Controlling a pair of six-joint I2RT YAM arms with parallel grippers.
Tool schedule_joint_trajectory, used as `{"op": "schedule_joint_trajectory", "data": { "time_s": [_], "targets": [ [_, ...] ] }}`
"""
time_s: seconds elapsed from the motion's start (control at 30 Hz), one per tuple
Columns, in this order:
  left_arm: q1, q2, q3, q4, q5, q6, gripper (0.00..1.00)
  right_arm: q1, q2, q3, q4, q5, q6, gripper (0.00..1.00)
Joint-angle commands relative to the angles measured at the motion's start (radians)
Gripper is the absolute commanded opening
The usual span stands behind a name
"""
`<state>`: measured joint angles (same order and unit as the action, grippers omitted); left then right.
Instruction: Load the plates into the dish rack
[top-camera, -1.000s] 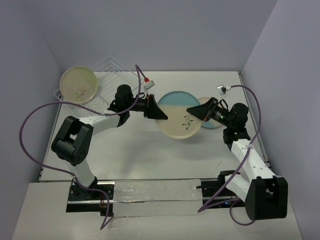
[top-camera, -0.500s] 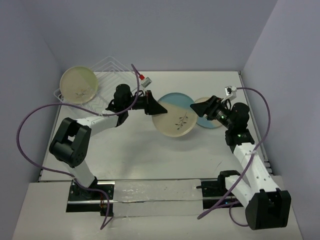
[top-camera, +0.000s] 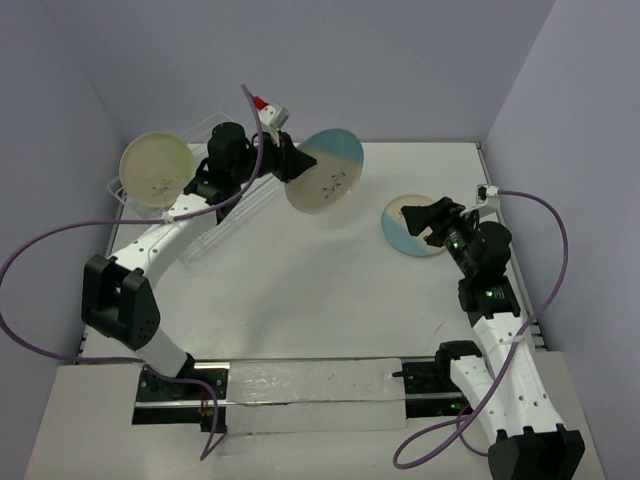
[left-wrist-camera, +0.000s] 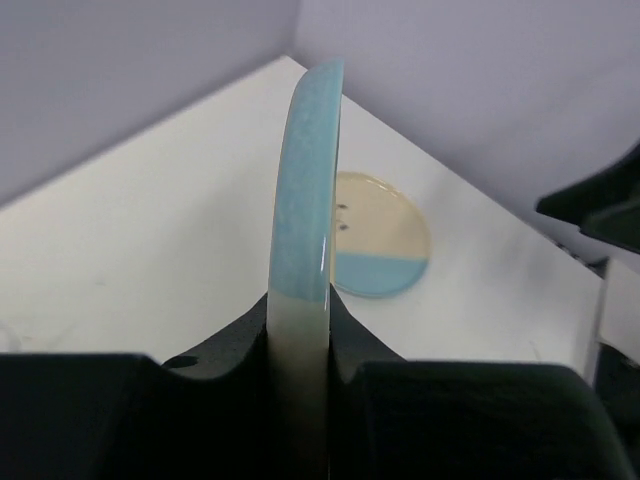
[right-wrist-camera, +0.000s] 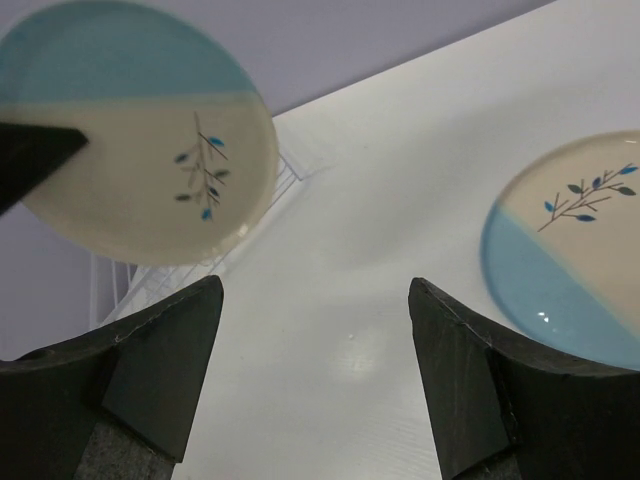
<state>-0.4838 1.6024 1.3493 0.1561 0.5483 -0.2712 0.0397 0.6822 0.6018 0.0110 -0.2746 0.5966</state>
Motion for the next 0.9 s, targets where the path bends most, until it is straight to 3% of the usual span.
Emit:
{"op": "schedule_joint_trajectory", "data": {
  "time_s": [0.0, 0.2, 0.4, 0.57, 0.73, 0.87],
  "targets": [
    [0.047, -0.057, 0.173, -0.042, -0.146, 0.204, 0.0, 0.003, -0.034, -0.001, -0.036, 0.077, -0.041, 0.82],
    [0.212, -0.006, 0.319, -0.237, -0.109, 0.419, 0.0, 0.003, -0.061, -0.009, -0.063, 0.115, -0.076, 0.9],
    [0.376, 0.005, 0.441, -0.304, -0.167, 0.473, 0.0, 0.003, -0.061, 0.009, -0.153, 0.214, -0.101, 1.0],
    [0.541, 0.023, 0.459, -0.285, -0.106, 0.481, 0.0, 0.003, -0.054, 0.009, -0.186, 0.279, -0.113, 1.0],
    [0.677, 0.107, 0.55, -0.377, 0.005, 0.505, 0.0, 0.003, -0.05, 0.019, -0.194, 0.311, -0.126, 1.0],
    [0.734, 0.11, 0.524, -0.431, 0.141, 0.644, 0.0, 0.003, -0.041, 0.029, -0.197, 0.321, -0.14, 1.0]
  ]
}}
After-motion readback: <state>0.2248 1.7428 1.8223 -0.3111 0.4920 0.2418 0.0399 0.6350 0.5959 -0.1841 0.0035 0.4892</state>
